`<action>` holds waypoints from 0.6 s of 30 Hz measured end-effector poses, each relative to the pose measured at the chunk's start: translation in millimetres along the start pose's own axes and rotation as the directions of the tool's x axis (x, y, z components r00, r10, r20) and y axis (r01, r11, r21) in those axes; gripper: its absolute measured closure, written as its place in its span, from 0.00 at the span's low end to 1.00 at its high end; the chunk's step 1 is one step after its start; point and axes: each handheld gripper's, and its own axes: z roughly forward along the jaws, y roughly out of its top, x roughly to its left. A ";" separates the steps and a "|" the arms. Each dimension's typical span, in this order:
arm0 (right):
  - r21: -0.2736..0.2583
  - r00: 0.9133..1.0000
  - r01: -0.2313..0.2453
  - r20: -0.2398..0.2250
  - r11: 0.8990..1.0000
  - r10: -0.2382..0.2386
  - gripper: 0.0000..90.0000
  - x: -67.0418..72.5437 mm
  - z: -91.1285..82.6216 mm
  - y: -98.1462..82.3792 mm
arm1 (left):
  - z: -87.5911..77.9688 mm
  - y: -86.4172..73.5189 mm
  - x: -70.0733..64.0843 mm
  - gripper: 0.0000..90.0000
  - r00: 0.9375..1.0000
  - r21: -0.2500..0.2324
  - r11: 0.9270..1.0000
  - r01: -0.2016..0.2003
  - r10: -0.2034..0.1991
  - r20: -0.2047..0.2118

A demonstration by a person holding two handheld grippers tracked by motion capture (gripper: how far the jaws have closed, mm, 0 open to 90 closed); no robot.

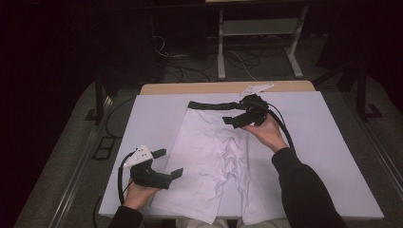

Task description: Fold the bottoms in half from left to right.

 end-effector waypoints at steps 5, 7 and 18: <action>0.004 1.000 -0.007 0.004 1.000 0.007 0.00 -4.1 6.2 2.2 | -0.1 0.0 0.2 0.00 1.000 0.000 1.000 0.001 -0.001 0.000; 0.005 1.000 -0.006 0.004 1.000 0.006 0.00 -5.9 9.4 2.9 | 0.1 0.0 0.2 0.00 1.000 0.001 1.000 0.002 -0.002 0.001; 0.019 1.000 0.000 -0.008 1.000 0.001 0.00 -4.7 30.7 9.1 | 0.1 0.0 0.4 0.00 1.000 0.002 1.000 0.006 -0.006 0.002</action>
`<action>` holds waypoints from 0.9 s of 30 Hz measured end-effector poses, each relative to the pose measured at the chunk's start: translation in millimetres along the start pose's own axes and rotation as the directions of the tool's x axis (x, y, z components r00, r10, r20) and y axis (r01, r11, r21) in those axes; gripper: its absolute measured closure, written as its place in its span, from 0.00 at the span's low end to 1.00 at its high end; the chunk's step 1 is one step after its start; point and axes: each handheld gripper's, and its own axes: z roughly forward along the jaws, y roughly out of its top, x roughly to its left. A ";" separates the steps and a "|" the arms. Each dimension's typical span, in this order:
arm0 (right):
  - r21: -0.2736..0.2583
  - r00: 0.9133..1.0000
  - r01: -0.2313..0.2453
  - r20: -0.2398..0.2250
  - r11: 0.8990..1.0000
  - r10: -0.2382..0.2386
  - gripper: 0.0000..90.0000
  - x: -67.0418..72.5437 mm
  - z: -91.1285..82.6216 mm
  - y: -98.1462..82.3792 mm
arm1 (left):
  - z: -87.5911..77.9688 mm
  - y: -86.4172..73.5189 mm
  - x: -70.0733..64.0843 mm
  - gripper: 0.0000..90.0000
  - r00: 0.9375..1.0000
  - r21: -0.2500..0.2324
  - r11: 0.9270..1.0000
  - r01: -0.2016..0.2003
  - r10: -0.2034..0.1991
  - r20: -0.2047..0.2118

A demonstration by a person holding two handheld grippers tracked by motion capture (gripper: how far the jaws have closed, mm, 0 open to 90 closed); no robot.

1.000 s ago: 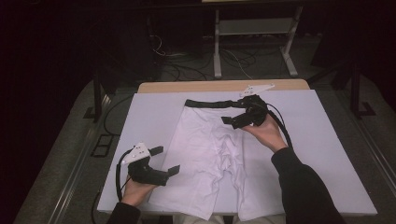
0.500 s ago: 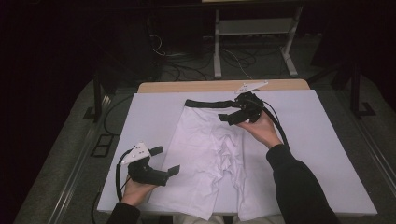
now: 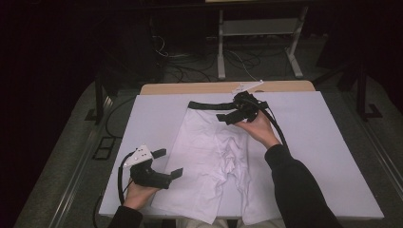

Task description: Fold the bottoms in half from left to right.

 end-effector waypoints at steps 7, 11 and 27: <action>0.009 1.000 0.014 -0.008 1.000 -0.014 0.00 4.6 14.6 11.8 | -0.4 0.1 0.0 0.00 1.000 -0.002 1.000 0.001 -0.001 0.003; 0.021 1.000 0.023 -0.013 1.000 -0.023 0.00 7.2 22.5 16.8 | -0.5 0.1 0.0 0.00 1.000 -0.005 1.000 0.001 -0.001 0.005; 0.017 1.000 0.015 -0.018 1.000 -0.014 0.00 13.3 47.9 34.1 | -1.2 0.4 0.3 0.00 1.000 -0.013 1.000 0.006 -0.006 0.006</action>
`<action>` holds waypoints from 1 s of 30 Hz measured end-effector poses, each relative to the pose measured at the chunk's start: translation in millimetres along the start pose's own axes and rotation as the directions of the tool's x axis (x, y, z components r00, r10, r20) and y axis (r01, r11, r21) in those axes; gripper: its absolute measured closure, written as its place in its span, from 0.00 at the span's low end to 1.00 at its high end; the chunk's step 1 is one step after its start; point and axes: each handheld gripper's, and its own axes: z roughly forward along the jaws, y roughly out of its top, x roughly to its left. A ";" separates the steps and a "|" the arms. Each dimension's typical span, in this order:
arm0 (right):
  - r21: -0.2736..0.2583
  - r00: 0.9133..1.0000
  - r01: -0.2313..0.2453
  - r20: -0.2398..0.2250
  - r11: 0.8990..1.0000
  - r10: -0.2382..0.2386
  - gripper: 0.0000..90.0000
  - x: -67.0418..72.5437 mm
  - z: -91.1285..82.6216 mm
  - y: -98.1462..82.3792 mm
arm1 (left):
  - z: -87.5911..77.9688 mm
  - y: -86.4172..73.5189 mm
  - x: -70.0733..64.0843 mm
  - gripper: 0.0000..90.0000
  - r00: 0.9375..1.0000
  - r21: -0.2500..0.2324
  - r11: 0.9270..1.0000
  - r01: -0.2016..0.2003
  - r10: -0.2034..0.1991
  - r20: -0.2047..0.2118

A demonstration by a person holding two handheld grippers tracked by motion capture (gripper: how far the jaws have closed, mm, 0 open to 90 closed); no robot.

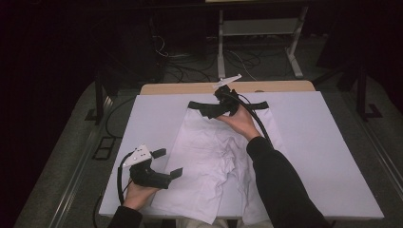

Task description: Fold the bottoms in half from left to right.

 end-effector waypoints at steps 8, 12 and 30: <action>-0.006 1.000 -0.009 0.003 1.000 0.009 0.00 1.1 10.5 7.9 | -0.1 0.1 0.1 0.00 1.000 -0.004 1.000 0.001 -0.001 0.001; -0.013 1.000 -0.014 0.008 1.000 0.014 0.00 0.3 17.4 10.1 | -0.2 0.1 0.4 0.00 1.000 -0.005 1.000 0.002 -0.002 0.001; -0.029 1.000 -0.018 0.012 0.999 0.018 0.00 3.7 49.7 27.5 | -1.5 0.3 -0.2 0.00 1.000 -0.018 1.000 0.011 -0.011 0.007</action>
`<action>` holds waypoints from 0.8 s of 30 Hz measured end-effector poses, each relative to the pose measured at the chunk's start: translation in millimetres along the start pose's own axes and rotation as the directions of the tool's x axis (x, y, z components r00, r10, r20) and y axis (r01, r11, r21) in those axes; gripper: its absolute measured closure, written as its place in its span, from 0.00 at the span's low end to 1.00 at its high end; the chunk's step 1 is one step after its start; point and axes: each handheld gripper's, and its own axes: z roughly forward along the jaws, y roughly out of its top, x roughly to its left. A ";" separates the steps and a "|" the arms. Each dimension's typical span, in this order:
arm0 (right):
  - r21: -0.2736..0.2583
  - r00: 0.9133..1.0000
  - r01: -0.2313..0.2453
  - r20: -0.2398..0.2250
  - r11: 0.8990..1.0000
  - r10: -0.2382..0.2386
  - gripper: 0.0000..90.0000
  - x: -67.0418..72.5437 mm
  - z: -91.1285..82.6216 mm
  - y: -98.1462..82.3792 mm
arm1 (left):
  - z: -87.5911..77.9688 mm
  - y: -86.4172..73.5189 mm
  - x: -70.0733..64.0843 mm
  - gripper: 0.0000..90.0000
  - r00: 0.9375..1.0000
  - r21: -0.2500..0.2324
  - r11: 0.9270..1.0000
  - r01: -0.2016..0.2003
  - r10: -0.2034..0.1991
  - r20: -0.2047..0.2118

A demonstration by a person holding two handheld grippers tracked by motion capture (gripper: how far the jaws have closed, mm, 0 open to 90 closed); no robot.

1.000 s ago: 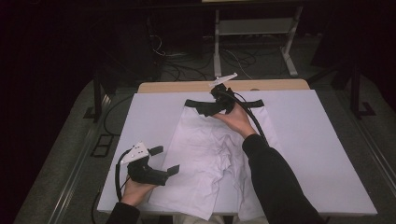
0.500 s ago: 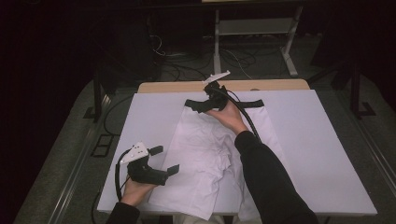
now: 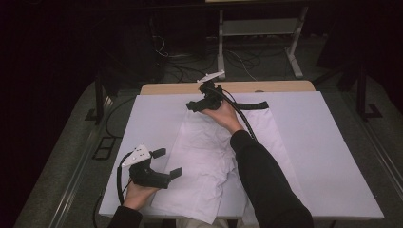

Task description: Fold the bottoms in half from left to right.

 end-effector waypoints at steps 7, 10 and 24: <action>-0.001 1.000 -0.012 0.004 1.000 0.012 0.00 -3.7 10.7 6.2 | -0.5 -0.2 0.1 0.00 1.000 -0.005 1.000 0.007 -0.007 0.002; -0.010 1.000 -0.015 0.009 1.000 0.015 0.00 -5.5 15.2 7.5 | -0.6 -0.2 0.3 0.00 1.000 -0.007 1.000 0.007 -0.007 0.003; -0.010 0.999 -0.041 0.023 0.999 0.041 0.00 -11.5 39.6 7.8 | -0.5 0.1 1.0 0.00 1.000 -0.010 1.000 0.010 -0.010 0.007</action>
